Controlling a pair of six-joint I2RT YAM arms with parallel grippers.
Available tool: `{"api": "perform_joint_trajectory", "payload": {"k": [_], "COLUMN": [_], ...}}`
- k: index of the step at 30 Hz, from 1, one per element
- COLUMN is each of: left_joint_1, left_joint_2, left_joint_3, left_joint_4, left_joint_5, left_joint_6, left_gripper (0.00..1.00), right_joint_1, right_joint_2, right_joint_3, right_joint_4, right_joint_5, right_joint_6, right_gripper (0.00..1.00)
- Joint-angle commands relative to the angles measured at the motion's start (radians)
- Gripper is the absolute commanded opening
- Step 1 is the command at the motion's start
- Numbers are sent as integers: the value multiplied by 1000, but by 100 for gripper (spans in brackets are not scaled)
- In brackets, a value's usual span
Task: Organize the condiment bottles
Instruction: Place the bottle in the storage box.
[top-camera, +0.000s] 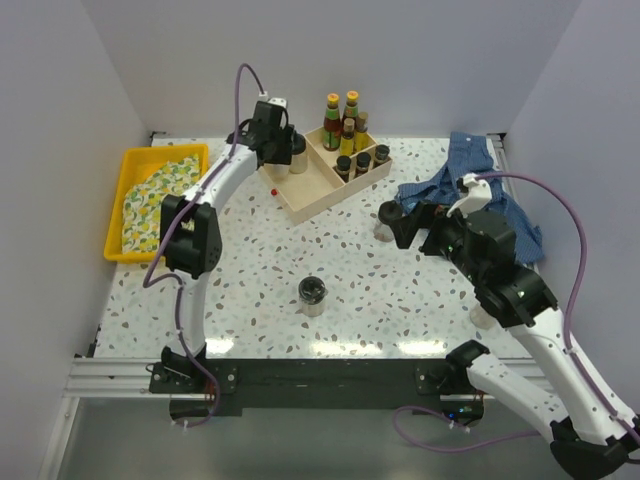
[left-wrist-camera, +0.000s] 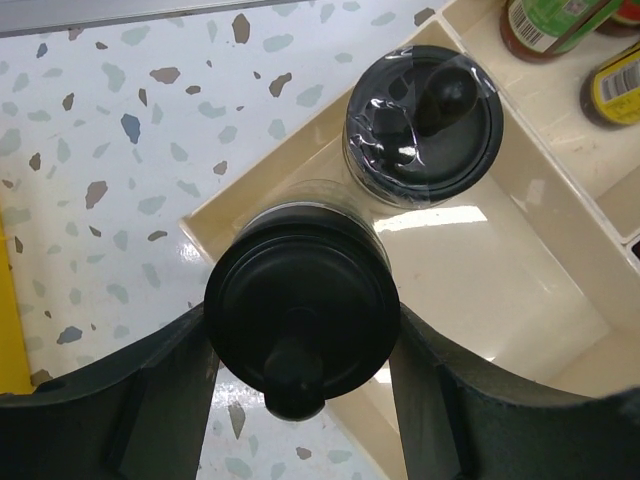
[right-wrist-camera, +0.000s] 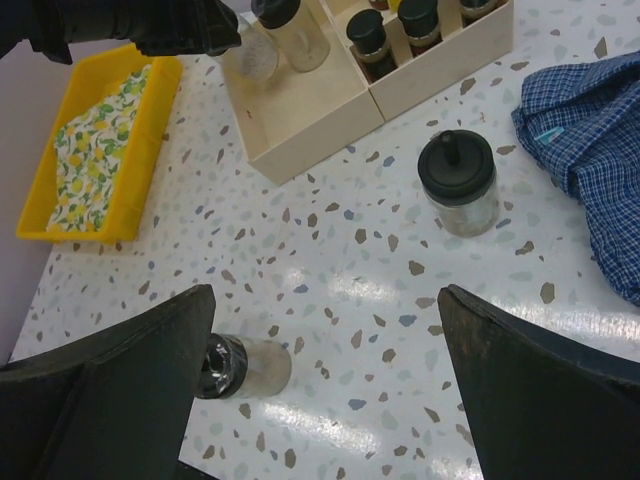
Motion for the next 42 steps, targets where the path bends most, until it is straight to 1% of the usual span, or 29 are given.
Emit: {"api": "perform_joint_trajectory", "payload": {"k": [1,2,3,5,6,8,9,12,14,17,18,20,22,25,26,28,29,30,31,32,34,35,36,37,40,42], "left_joint_1": [0,0,0,0,0,0,0,0,1,2,2,1,2,2,2,2,2,3,5,9,24,34,44,64,93,100], "left_joint_2": [31,37,45,47,50,51,47,24,22,10,-10,-38,-88,-186,-241,-298,-355,-378,-399,-419,-418,-401,-391,-377,-331,-291], "left_joint_3": [52,55,55,43,39,38,37,6,11,40,40,26,-10,-102,-128,-213,-245,-309,-334,-351,-360,-356,-334,-324,-294,-265], "left_joint_4": [111,113,116,129,133,127,126,143,128,85,77,59,50,53,56,76,117,142,186,203,214,211,206,197,214,214], "left_joint_5": [-7,-1,2,11,14,24,24,4,-21,-35,-33,-19,-18,-18,-16,-3,39,63,108,120,157,175,195,209,272,271], "left_joint_6": [57,59,59,57,57,57,60,77,84,82,80,82,88,99,100,106,119,125,126,117,99,79,68,53,24,19], "left_gripper": [1,3,11,19,28,41,57,76,80,89,94,98,98,96,95,93,87,81,71,50,36,18,3,0,0,0], "right_joint_1": [-1,0,0,0,0,0,0,0,0,0,-1,0,-1,-1,0,0,-1,0,0,0,-1,0,0,0,0,-1], "right_joint_2": [0,-2,-3,-5,-5,1,5,3,-9,-32,-32,-32,-32,-32,-34,-23,-23,-20,-21,-26,-43,-48,-55,-61,-64,-58], "right_joint_3": [11,6,-4,-20,-23,-26,-29,-37,-43,-44,-41,-26,-20,-15,-11,0,11,15,18,22,18,9,5,0,-15,-18], "right_joint_4": [32,30,29,29,29,24,20,-12,-34,-49,-57,-72,-72,-71,-74,-86,-103,-112,-118,-123,-120,-111,-105,-99,-68,-48], "right_joint_5": [24,29,35,42,42,42,39,38,39,38,38,38,13,-5,-8,-10,-8,-8,-5,-5,-27,-28,-30,-33,-36,-39], "right_joint_6": [-31,-29,-21,-14,-5,8,22,38,45,48,54,60,69,81,81,80,80,81,85,94,100,112,117,121,132,129], "right_gripper": [98,98,98,98,98,98,98,98,98,98,98,98,98,98,98,98,98,98,98,98,98,98,98,98,98,98]}}
